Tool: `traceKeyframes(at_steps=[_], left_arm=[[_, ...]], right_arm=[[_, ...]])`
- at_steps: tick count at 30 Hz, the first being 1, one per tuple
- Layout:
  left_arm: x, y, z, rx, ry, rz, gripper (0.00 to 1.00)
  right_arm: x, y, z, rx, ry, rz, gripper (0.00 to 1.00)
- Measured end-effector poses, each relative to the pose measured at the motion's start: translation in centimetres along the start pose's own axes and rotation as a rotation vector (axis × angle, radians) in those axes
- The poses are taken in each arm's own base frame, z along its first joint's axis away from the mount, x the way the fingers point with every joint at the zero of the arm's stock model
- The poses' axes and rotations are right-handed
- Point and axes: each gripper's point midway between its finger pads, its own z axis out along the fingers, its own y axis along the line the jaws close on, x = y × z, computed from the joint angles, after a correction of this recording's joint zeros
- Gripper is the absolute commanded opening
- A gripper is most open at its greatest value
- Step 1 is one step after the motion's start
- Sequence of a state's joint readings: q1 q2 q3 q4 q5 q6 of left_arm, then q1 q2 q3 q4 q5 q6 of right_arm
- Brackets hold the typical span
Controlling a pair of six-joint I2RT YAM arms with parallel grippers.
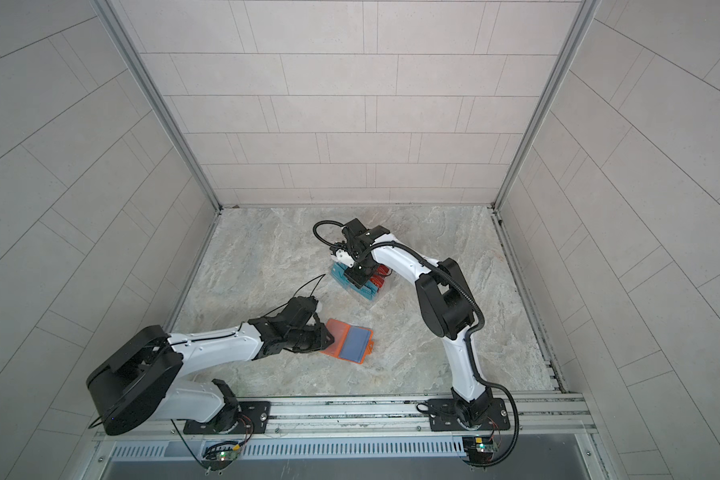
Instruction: Put the credit cards into the card holder
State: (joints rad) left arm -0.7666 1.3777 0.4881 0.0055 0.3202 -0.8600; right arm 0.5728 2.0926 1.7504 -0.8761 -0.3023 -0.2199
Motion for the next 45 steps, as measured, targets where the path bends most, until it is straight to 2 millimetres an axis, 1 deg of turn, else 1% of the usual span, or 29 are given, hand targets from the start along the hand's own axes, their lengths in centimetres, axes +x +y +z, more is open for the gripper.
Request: traceKeyframes(at_steps=[3, 5, 10, 12, 14, 17, 22, 26, 28, 31, 35, 37, 40, 45], left_arm=[[0.0, 0.0, 0.0, -0.001, 0.000, 0.000, 0.27], [0.0, 0.0, 0.0, -0.003, -0.002, 0.000, 0.27], [-0.1, 0.1, 0.0, -0.006, -0.005, 0.000, 0.26], [-0.1, 0.1, 0.0, -0.007, -0.007, 0.000, 0.26], [0.0, 0.1, -0.1, -0.006, -0.013, 0.001, 0.26], [-0.1, 0.4, -0.2, -0.014, -0.029, -0.001, 0.26], [-0.3, 0.6, -0.3, -0.027, -0.045, -0.012, 0.26], [-0.4, 0.7, -0.3, -0.027, -0.049, -0.023, 0.26], [-0.3, 0.6, -0.3, -0.025, -0.050, -0.027, 0.26], [-0.4, 0.6, -0.2, -0.018, -0.055, -0.033, 0.26], [-0.3, 0.5, -0.2, -0.014, -0.057, -0.040, 0.26], [-0.3, 0.5, -0.2, -0.014, -0.057, -0.042, 0.26], [-0.4, 0.5, -0.1, -0.013, -0.058, -0.042, 0.26], [-0.4, 0.4, -0.1, -0.011, -0.060, -0.042, 0.26]], right_arm=[[-0.2, -0.1, -0.5, -0.003, -0.015, 0.011, 0.00], [-0.6, -0.1, -1.3, -0.007, -0.040, 0.023, 0.00], [-2.1, 0.0, -5.1, -0.029, -0.151, 0.079, 0.00], [-2.7, 0.3, -6.6, -0.053, -0.210, 0.108, 0.00], [-2.9, 0.9, -7.7, -0.090, -0.267, 0.155, 0.00], [-2.3, 2.4, -8.2, -0.163, -0.329, 0.230, 0.00], [-0.5, 4.8, -8.6, -0.276, -0.399, 0.401, 0.00], [0.3, 6.4, -9.9, -0.342, -0.469, 0.504, 0.00], [0.6, 7.6, -10.3, -0.374, -0.496, 0.541, 0.00], [1.0, 9.8, -9.8, -0.424, -0.497, 0.569, 0.00], [2.3, 12.4, -7.7, -0.471, -0.438, 0.596, 0.00], [2.9, 12.9, -6.9, -0.483, -0.415, 0.620, 0.00], [3.3, 13.1, -6.4, -0.494, -0.404, 0.659, 0.00], [4.0, 13.6, -6.4, -0.507, -0.412, 0.702, 0.00]])
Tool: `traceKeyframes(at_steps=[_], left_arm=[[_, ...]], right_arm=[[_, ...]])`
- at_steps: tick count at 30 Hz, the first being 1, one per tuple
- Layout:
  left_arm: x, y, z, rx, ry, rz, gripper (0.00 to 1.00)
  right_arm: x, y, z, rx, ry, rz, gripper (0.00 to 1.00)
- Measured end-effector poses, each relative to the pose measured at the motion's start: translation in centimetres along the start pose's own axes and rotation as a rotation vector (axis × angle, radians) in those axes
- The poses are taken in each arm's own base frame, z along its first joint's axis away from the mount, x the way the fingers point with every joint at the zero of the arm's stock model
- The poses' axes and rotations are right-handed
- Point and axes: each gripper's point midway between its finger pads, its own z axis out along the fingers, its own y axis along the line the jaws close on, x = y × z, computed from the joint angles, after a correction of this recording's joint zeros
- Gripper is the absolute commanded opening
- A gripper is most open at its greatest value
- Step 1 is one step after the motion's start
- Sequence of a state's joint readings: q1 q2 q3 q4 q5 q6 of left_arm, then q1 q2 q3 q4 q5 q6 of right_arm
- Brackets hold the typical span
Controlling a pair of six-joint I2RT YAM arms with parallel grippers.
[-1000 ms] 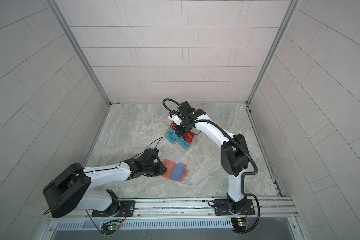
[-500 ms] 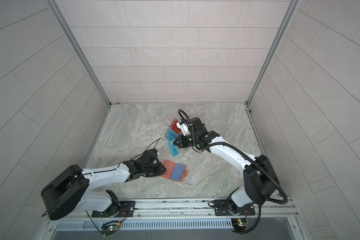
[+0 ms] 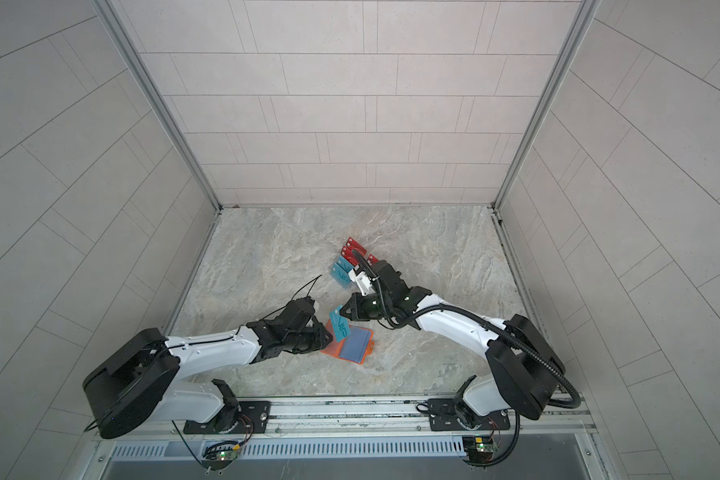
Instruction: Put the credit cards into the card holder
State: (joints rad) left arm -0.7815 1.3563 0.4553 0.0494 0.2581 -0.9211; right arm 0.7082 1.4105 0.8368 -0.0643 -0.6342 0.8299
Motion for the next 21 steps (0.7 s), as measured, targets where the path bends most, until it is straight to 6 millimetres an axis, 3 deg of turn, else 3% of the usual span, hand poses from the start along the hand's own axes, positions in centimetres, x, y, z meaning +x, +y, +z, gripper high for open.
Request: traceKeyframes(at_steps=[10, 21], left_arm=[[0.0, 0.0, 0.0, 0.003, -0.004, -0.006, 0.26], [0.0, 0.0, 0.0, 0.008, -0.008, -0.019, 0.26]], right_arm=[[2.2, -2.2, 1.4, 0.015, 0.026, 0.122, 0.00], [5.4, -6.6, 2.8, 0.070, 0.060, 0.287, 0.00]])
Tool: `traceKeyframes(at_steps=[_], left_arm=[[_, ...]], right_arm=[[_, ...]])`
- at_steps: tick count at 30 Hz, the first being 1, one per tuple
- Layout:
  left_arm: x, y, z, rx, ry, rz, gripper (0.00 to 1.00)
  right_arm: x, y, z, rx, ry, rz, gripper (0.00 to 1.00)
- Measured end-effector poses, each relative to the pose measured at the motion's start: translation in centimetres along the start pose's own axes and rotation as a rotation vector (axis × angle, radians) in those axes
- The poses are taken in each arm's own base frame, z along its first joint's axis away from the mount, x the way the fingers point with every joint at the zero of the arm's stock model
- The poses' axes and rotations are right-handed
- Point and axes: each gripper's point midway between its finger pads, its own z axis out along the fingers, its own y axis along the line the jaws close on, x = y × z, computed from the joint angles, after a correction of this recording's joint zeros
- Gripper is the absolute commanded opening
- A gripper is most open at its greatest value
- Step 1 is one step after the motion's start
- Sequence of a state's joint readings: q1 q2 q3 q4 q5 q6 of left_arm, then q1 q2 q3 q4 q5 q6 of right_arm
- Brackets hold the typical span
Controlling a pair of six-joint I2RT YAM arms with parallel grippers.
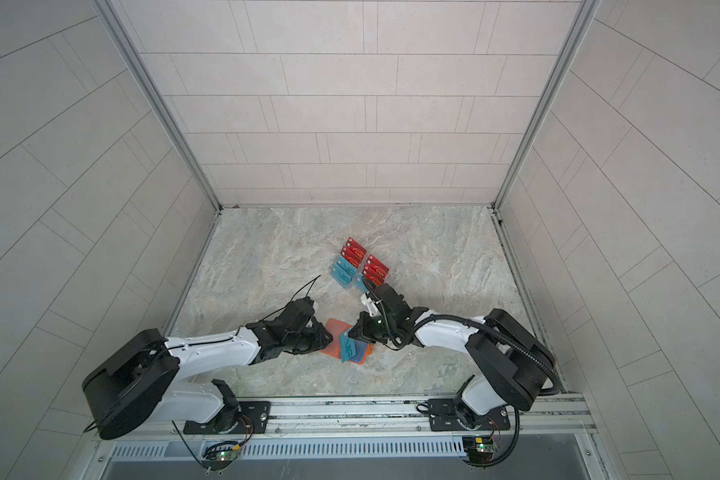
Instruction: Put the credit cards into the card holder
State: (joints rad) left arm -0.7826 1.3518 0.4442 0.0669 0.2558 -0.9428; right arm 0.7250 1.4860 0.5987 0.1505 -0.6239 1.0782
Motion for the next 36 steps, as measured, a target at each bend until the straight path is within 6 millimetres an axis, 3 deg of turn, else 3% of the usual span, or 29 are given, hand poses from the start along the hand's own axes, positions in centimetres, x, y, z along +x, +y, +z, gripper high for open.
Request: traceKeyframes(at_steps=[11, 36], left_arm=[[0.0, 0.0, 0.0, 0.001, -0.009, 0.003, 0.26], [0.2, 0.1, -0.2, 0.005, -0.014, 0.003, 0.26]], right_arm=[[0.6, -1.2, 0.2, 0.007, 0.001, 0.043, 0.00], [-0.3, -2.3, 0.7, 0.022, -0.043, 0.094, 0.00]])
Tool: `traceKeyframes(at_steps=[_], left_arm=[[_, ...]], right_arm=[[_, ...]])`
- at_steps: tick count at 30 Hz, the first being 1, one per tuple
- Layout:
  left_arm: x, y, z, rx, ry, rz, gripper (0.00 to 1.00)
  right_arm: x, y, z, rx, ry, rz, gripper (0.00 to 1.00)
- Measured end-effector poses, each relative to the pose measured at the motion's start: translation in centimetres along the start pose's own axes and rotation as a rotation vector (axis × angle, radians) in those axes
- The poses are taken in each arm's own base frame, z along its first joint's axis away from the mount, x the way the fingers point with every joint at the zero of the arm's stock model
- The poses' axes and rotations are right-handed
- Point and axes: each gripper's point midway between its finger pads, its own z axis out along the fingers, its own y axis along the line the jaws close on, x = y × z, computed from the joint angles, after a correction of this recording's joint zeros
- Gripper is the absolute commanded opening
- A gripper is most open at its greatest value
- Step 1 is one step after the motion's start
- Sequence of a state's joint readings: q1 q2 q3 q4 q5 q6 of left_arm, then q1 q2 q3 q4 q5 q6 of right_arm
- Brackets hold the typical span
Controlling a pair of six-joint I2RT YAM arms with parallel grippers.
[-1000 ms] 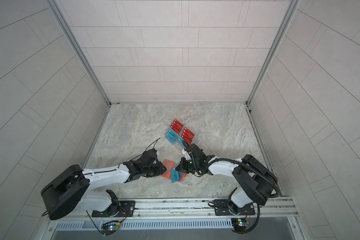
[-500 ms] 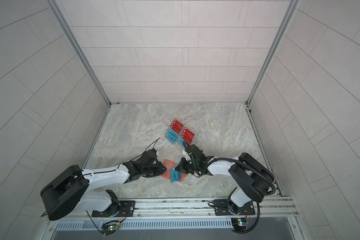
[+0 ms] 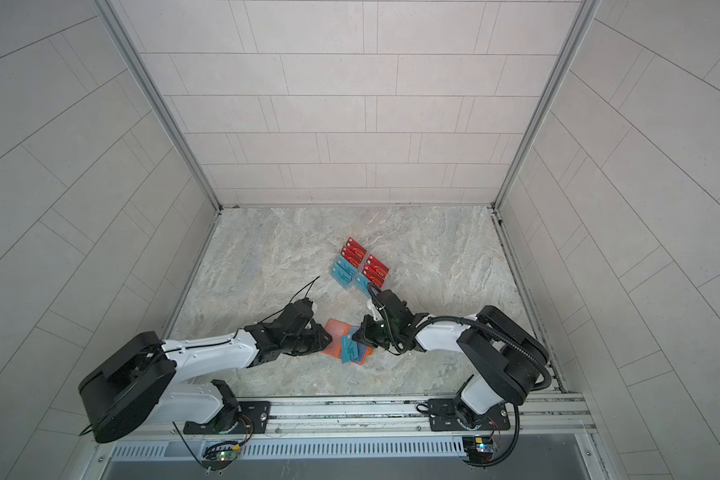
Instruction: Put the credit cards into the card holder
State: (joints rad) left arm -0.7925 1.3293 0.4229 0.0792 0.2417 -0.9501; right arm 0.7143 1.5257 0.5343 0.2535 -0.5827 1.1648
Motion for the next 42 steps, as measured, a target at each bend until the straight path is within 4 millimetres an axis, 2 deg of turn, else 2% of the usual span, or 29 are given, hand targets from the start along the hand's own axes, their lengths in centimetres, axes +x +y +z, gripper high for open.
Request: traceKeyframes(at_steps=[27, 33, 37, 42], left_arm=[[0.4, 0.2, -0.4, 0.002, 0.006, -0.013, 0.27], [0.2, 0.3, -1.3, 0.003, -0.014, -0.015, 0.36], [-0.4, 1.1, -1.8, -0.050, -0.031, 0.015, 0.42], [-1.7, 2.4, -2.2, -0.098, -0.049, 0.022, 0.43]], right_arm=[[-1.4, 0.0, 0.7, 0.009, -0.051, -0.009, 0.00], [-1.6, 0.3, 1.0, 0.007, -0.055, -0.032, 0.00], [-1.7, 0.3, 1.2, 0.010, -0.056, -0.044, 0.00], [-1.8, 0.4, 1.3, 0.008, -0.060, -0.059, 0.00]])
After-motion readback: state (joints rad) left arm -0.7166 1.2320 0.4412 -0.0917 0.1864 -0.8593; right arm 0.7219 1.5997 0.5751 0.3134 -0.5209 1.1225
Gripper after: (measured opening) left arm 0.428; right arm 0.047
